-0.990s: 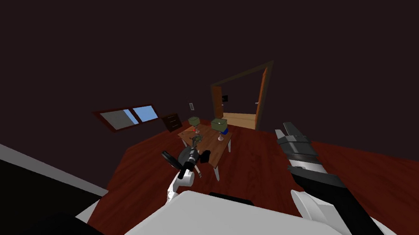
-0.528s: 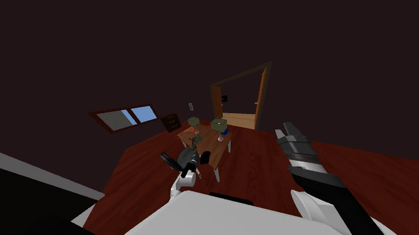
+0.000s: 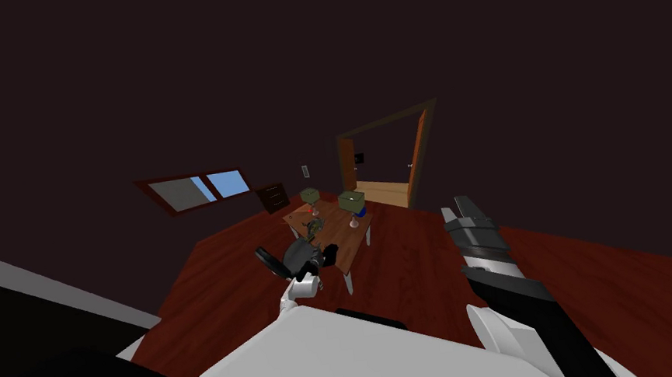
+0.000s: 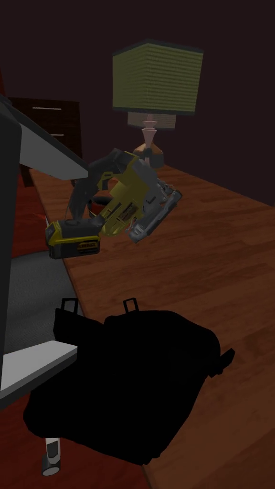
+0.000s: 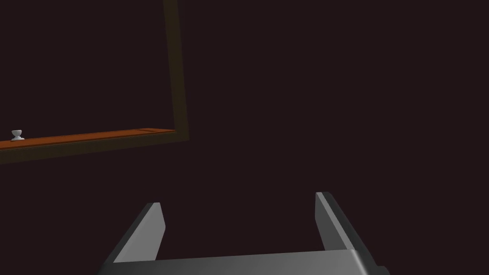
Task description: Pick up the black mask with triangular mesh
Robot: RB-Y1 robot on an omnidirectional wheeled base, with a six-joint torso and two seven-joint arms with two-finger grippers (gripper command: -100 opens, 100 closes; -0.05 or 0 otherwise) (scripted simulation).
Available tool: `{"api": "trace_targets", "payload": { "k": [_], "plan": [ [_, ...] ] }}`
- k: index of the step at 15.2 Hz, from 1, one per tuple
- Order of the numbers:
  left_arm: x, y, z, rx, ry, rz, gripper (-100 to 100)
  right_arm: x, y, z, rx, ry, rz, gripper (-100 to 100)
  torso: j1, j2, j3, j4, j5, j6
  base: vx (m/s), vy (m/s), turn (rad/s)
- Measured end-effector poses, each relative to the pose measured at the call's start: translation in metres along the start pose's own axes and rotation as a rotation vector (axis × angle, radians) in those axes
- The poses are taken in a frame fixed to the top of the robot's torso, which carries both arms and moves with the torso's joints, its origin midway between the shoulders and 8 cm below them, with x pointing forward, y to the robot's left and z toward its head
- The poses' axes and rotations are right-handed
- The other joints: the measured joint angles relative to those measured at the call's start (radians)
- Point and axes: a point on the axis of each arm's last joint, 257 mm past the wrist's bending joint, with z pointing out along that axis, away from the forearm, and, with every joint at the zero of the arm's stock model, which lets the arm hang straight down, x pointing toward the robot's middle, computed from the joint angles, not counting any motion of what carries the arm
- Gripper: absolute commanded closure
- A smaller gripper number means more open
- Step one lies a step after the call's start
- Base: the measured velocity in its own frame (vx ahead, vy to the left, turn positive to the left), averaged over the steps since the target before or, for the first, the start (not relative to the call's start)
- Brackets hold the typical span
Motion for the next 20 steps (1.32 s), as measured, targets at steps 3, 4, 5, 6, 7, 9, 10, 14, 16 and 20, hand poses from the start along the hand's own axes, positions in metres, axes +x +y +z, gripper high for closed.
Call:
{"api": "trace_targets", "payload": {
  "k": [3, 4, 5, 6, 7, 9, 10, 14, 16, 20],
  "plan": [
    [0.0, 0.023, 0.004, -0.064, -0.012, -0.018, -100, 0.0, 0.0, 0.0, 0.0, 0.0, 0.0, 0, 0.0, 0.0, 0.0, 0.0, 0.0, 0.0, 0.038, 0.036, -0.018],
    [0.003, 0.032, 0.006, -0.087, -0.016, -0.025, -100, 0.0, 0.0, 0.0, 0.0, 0.0, 0.0, 0, 0.0, 0.0, 0.0, 0.0, 0.0, 0.0, 0.034, 0.037, -0.017],
    [0.002, 0.041, 0.007, -0.109, -0.02, -0.029, -100, 0.0, 0.0, 0.0, 0.0, 0.0, 0.0, 0, 0.001, 0.0, 0.0, 0.0, 0.0, 0.0, 0.036, 0.036, -0.015],
    [0.0, 0.052, 0.007, -0.133, -0.024, -0.035, -100, 0.0, 0.0, 0.0, 0.0, 0.0, 0.0, 0, 0.001, 0.0, 0.0, 0.0, 0.0, 0.0, 0.052, 0.053, -0.019],
    [0.002, 0.062, 0.008, -0.159, -0.028, -0.046, -100, 0.0, 0.0, 0.0, 0.0, 0.0, 0.0, 0, 0.001, -0.001, 0.0, 0.0, 0.0, 0.0, 0.047, 0.059, -0.018],
    [0.005, 0.075, 0.008, -0.201, -0.032, -0.061, -100, 0.0, 0.0, 0.0, 0.0, 0.0, 0.0, 0, 0.002, -0.001, -0.001, 0.0, 0.0, 0.0, 0.047, 0.054, -0.013],
    [0.007, 0.081, 0.008, -0.219, -0.033, -0.067, -100, 0.0, 0.0, 0.0, 0.0, 0.0, 0.0, 0, 0.002, -0.001, -0.001, 0.0, 0.0, 0.0, 0.041, 0.04, -0.008],
    [0.026, 0.108, 0.009, -0.285, -0.031, -0.096, -100, 0.0, 0.0, 0.0, 0.0, 0.0, 0.0, 0, 0.001, -0.001, 0.0, 0.0, 0.0, 0.0, 0.044, 0.049, -0.007],
    [0.04, 0.123, 0.007, -0.322, -0.021, -0.121, -100, 0.0, 0.0, 0.0, 0.0, 0.0, 0.0, 0, 0.003, -0.002, -0.001, 0.0, 0.0, 0.0, 0.07, 0.078, -0.007],
    [0.056, 0.138, 0.006, -0.354, -0.011, -0.143, -100, 0.0, 0.0, 0.0, 0.0, 0.0, 0.0, 0, 0.0, -0.001, -0.001, 0.0, 0.0, 0.0, 0.053, 0.036, -0.015]
  ]
}}
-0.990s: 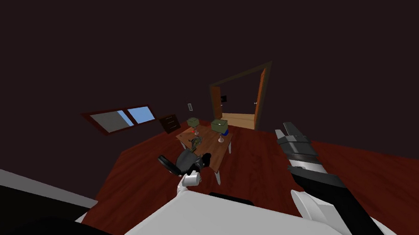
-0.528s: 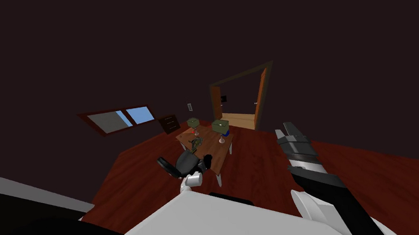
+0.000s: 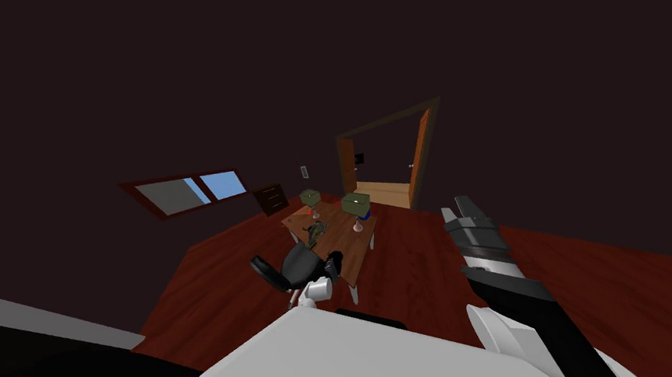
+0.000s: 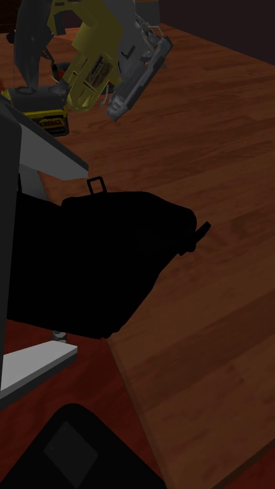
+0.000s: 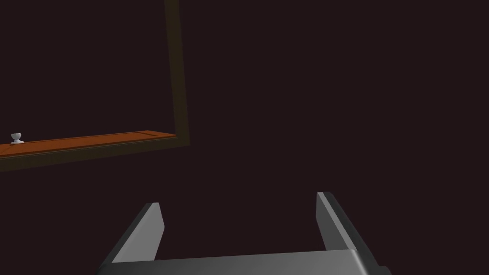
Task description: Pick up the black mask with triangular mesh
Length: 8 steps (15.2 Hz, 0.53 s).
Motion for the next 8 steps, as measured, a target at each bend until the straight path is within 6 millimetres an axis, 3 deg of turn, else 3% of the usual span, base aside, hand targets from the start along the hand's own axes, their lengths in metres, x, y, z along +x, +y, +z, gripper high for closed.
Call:
{"api": "trace_targets", "payload": {
  "k": [5, 6, 8],
  "plan": [
    [-0.001, 0.016, 0.002, 0.007, -0.003, -0.002, -100, 0.0, 0.0, 0.0, 0.0, 0.0, 0.0, 0, -0.001, -0.001, -0.001, 0.0, 0.0, 0.0, 0.063, 0.018, -0.017],
    [-0.001, 0.017, 0.002, 0.01, -0.003, -0.002, 100, 0.0, 0.0, 0.0, 0.0, 0.0, 0.0, 0, -0.001, 0.0, 0.0, 0.0, 0.0, 0.0, 0.014, 0.005, 0.0],
    [-0.001, 0.02, 0.001, 0.003, -0.004, -0.003, 100, 0.0, 0.0, 0.0, 0.0, 0.0, 0.0, 0, -0.002, 0.002, 0.002, 0.002, -0.002, 0.0, 0.0, 0.0, 0.0]
  ]
}}
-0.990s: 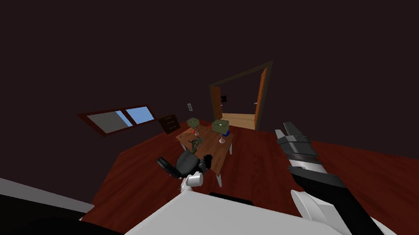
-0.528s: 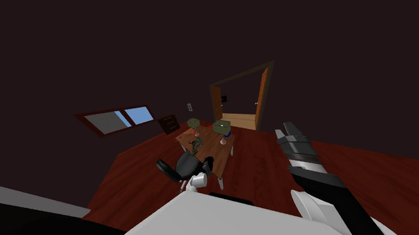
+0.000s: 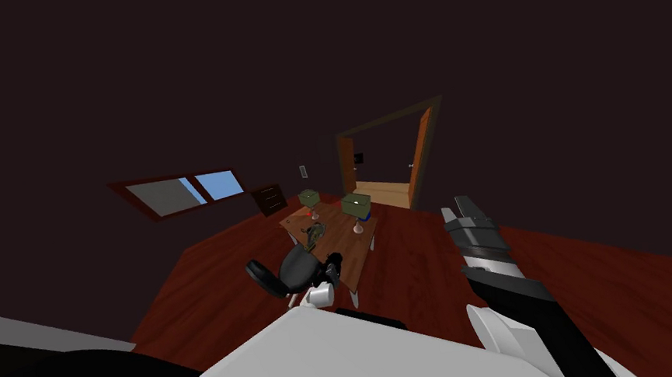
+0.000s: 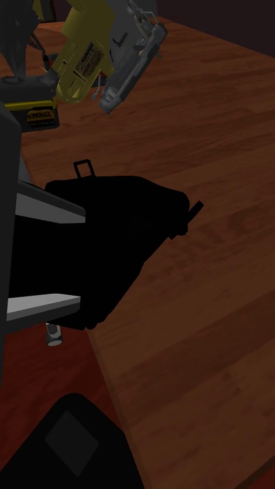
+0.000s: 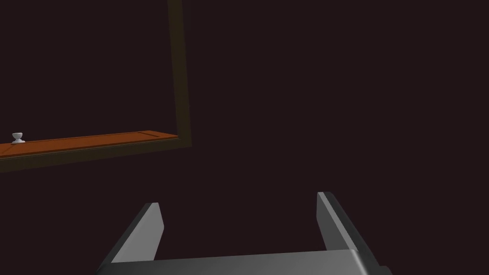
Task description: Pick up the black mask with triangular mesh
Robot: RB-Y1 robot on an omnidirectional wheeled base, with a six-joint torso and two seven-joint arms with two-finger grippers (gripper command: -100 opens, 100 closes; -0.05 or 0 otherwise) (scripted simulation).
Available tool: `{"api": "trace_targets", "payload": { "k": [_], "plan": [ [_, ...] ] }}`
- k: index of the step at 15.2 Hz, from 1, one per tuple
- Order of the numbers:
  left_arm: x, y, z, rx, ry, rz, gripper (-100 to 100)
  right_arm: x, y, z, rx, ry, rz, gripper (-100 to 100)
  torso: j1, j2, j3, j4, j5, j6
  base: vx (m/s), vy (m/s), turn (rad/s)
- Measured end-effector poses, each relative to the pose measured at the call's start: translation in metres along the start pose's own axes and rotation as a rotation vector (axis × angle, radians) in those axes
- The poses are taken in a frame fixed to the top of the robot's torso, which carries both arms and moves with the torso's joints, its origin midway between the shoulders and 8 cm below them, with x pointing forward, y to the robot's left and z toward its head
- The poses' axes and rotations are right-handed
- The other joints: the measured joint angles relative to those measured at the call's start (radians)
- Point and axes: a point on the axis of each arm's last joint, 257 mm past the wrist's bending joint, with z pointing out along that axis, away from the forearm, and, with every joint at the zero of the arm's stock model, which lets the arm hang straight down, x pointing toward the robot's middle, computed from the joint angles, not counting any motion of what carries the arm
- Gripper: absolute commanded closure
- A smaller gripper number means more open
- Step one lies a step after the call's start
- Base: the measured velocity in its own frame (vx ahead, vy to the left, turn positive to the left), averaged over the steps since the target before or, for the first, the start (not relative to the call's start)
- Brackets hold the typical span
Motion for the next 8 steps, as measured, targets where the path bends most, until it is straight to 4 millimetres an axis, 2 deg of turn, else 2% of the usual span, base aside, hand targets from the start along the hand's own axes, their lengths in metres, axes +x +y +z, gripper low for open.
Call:
{"api": "trace_targets", "payload": {
  "k": [3, 8],
  "plan": [
    [0.0, -0.002, 0.0, 0.003, 0.0, 0.0, 100, 0.0, 0.0, 0.0, 0.0, 0.0, 0.0, 0, -0.001, 0.002, 0.001, 0.0, 0.0, 0.0, -0.014, -0.006, 0.008],
    [0.001, -0.019, -0.001, 0.002, 0.005, 0.003, 100, 0.0, 0.0, 0.0, 0.0, 0.0, 0.0, 0, -0.003, 0.01, 0.006, 0.002, -0.001, 0.0, -0.074, -0.021, 0.022]
  ]
}}
